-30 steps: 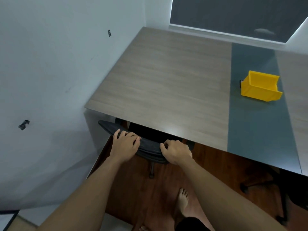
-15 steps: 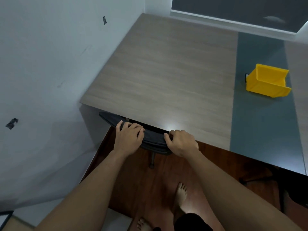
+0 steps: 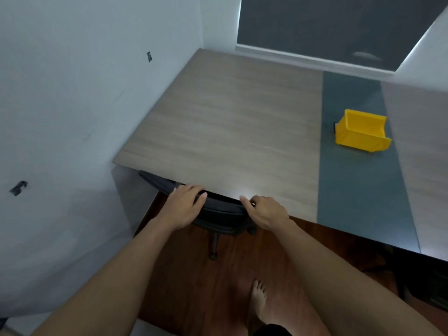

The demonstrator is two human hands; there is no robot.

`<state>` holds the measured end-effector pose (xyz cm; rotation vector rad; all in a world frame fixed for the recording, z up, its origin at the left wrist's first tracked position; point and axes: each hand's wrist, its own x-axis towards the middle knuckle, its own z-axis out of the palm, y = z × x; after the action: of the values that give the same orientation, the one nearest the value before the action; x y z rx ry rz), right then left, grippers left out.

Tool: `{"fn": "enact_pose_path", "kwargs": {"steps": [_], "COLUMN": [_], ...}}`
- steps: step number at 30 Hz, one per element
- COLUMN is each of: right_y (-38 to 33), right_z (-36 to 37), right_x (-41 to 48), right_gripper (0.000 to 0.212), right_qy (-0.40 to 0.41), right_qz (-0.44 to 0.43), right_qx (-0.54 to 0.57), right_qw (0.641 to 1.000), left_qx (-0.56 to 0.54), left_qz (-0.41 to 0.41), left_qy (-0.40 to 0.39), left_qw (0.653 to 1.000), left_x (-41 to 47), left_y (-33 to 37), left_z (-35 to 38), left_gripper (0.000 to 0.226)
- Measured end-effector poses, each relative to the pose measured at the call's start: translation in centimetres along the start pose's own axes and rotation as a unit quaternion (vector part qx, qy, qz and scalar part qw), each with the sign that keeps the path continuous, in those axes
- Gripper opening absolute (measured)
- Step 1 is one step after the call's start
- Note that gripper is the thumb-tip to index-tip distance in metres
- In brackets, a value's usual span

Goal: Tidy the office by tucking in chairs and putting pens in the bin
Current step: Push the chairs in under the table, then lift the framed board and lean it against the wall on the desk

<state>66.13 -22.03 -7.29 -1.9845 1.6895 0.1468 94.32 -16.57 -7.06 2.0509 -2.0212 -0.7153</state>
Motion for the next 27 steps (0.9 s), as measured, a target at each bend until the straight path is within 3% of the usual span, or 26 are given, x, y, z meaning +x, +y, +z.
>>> {"fn": "enact_pose_path", "kwargs": {"steps": [8, 17, 24, 27], "right_y": [11.1, 24.2, 35.9, 40.8], "right_z": [-3.1, -4.1, -5.6, -6.0], "right_x": [-9.4, -19.4, -19.5, -17.8], "right_gripper": [0.087, 0.091, 0.094, 0.084], "right_qy": [0.093, 0.152, 0.138, 0.119], "right_qz": [0.088, 0.157, 0.172, 0.156], "right_qx": [0.045, 0.077, 0.111, 0.11], "right_qw": [0.991, 0.973, 0.969, 0.974], "left_qx": [-0.053, -0.068, -0.065, -0.072], "left_qz": [0.09, 0.164, 0.145, 0.113], "left_qy": [-0.002, -0.034, -0.044, -0.049], "left_qw": [0.995, 0.983, 0.986, 0.99], "left_x": [-3.1, -2.5, -0.1, 1.6], "left_y": [7.9, 21.2, 30.2, 33.6], "left_z": [1.8, 7.8, 14.0, 17.8], "left_gripper": [0.05, 0.053, 0.057, 0.061]}}
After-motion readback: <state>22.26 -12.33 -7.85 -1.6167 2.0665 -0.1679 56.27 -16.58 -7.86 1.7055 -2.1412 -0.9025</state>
